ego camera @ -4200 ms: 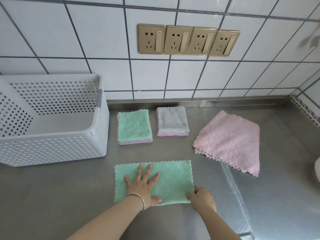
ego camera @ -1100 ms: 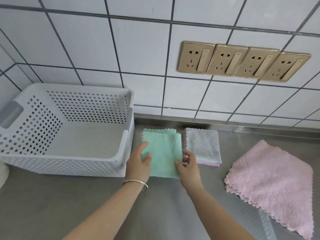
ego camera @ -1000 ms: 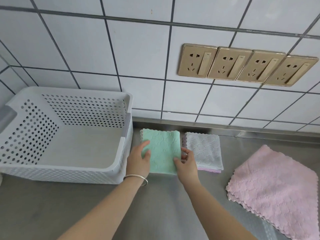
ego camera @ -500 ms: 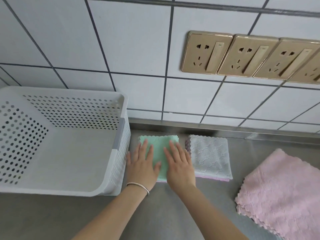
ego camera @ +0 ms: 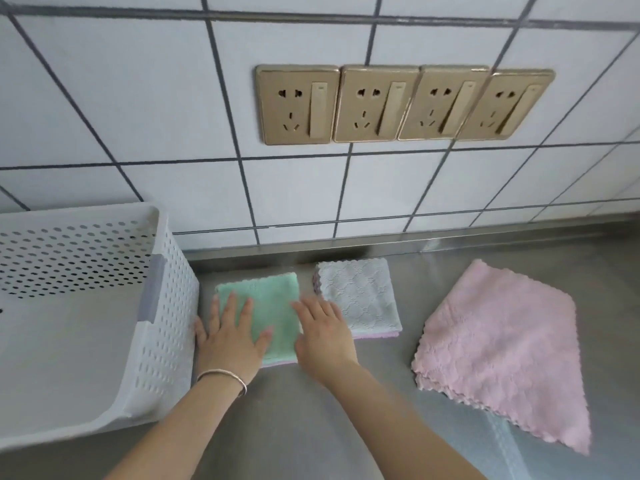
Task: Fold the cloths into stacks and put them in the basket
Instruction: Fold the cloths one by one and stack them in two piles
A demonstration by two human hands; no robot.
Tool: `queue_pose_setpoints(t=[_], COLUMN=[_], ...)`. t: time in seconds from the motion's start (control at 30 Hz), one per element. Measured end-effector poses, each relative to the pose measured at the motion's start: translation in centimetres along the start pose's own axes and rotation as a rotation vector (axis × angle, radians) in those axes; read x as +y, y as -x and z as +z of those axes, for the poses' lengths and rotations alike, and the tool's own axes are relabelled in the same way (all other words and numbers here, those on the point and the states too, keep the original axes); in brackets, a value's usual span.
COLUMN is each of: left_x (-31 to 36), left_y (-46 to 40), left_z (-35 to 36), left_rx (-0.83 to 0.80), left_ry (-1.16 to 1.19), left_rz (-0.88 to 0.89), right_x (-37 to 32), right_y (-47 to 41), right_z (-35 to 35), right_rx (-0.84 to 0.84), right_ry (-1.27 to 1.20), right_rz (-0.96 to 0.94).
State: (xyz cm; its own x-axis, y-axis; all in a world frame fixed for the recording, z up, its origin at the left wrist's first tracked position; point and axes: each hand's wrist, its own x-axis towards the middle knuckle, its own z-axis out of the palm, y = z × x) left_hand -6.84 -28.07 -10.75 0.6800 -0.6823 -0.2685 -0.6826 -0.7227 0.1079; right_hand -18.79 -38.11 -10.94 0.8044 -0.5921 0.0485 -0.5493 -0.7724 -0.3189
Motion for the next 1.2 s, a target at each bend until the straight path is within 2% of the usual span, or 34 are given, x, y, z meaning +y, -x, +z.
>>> queue_pose_setpoints(t=[0.07, 0.17, 0.27, 0.37, 0.6, 0.8, 0.87, 1.07, 1.2], left_x=[1.7, 5.6, 10.3, 14.2, 20.1, 23.0, 24.1, 26.4, 27.1], left_y=[1.0, 2.6, 4.4, 5.7, 6.1, 5.6, 5.7, 6.0, 6.7], left_z=[-0.3, 0.4, 1.9, 4.2, 6.8, 7.2, 7.1, 6.8, 6.6], left_rx=[0.237, 0.459, 0.465, 0.352, 0.111, -0.014, -0.091, -0.107, -0.188], left_ry=[0.064, 0.163, 0.23, 0.254, 0.178, 0.081, 0.064, 0.163, 0.031], left_rz=[0.117, 0.425, 0.715, 0.846, 0.891, 0.853, 0.816, 0.818, 0.808], right_x=[2.2, 6.6, 11.3, 14.3, 18.0, 19.0, 19.6, 21.6, 22.5], right_y=[3.6, 9.8, 14.6, 16.5, 15.9, 16.5, 16.7, 17.7, 17.9], right_z=[-0.7, -1.6, -2.6, -3.4, -3.6, -3.2, -3.3, -3.4, -4.5], right_rx=[0.207, 0.288, 0.311, 0.294, 0.05, 0.201, 0.249, 0.275, 0.103], right_ry=[-0.097, -0.084, -0.04, -0.011, 0.049, 0.061, 0.017, -0.171, -0.315], right_rz=[0.055, 0.266, 0.465, 0.534, 0.416, 0.37, 0.391, 0.553, 0.71])
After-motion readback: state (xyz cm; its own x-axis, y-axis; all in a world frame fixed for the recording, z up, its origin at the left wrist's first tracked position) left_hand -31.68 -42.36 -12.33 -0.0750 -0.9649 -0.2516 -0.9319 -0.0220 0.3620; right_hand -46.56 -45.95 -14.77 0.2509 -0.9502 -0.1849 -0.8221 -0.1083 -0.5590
